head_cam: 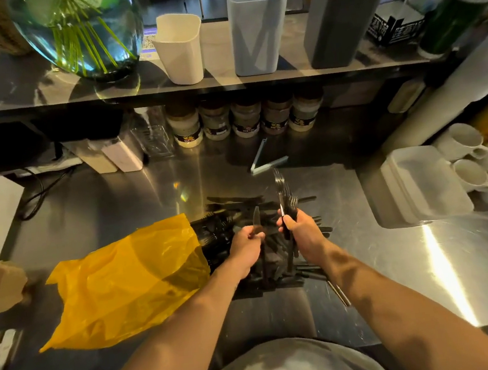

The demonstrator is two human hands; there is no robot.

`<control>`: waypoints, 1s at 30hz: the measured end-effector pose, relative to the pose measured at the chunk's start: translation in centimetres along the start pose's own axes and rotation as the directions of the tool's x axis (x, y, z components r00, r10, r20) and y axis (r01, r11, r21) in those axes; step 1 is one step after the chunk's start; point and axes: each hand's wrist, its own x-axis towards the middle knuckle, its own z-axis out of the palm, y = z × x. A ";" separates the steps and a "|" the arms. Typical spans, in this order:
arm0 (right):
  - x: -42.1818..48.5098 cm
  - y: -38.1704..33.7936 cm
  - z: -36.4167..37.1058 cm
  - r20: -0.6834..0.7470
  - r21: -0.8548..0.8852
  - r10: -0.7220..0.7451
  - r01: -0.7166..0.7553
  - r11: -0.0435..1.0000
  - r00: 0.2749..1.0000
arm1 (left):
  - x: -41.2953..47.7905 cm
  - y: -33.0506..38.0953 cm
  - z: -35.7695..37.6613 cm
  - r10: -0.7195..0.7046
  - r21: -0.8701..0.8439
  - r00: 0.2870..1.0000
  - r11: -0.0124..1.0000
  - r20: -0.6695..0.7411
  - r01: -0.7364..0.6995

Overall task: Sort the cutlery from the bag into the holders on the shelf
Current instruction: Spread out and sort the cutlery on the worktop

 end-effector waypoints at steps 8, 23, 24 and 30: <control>-0.2 2.0 -1.9 0.026 -0.019 0.093 -0.093 0.996 0.995 | 0.6 -0.5 1.4 -0.097 -0.175 0.995 0.980 -0.012 0.094; -2.8 0.7 0.0 0.322 -0.308 0.084 0.020 0.951 0.943 | 1.1 3.2 0.5 -0.099 -0.616 0.992 0.778 0.072 0.122; -2.9 0.7 -0.1 0.332 -0.321 0.087 0.026 0.947 0.939 | 1.2 3.4 0.3 -0.113 -0.654 0.991 0.745 0.074 0.134; -2.7 1.0 -0.4 0.344 -0.301 0.134 -0.026 0.953 0.929 | 1.4 3.6 -0.5 -0.080 -0.620 0.994 0.776 0.080 0.113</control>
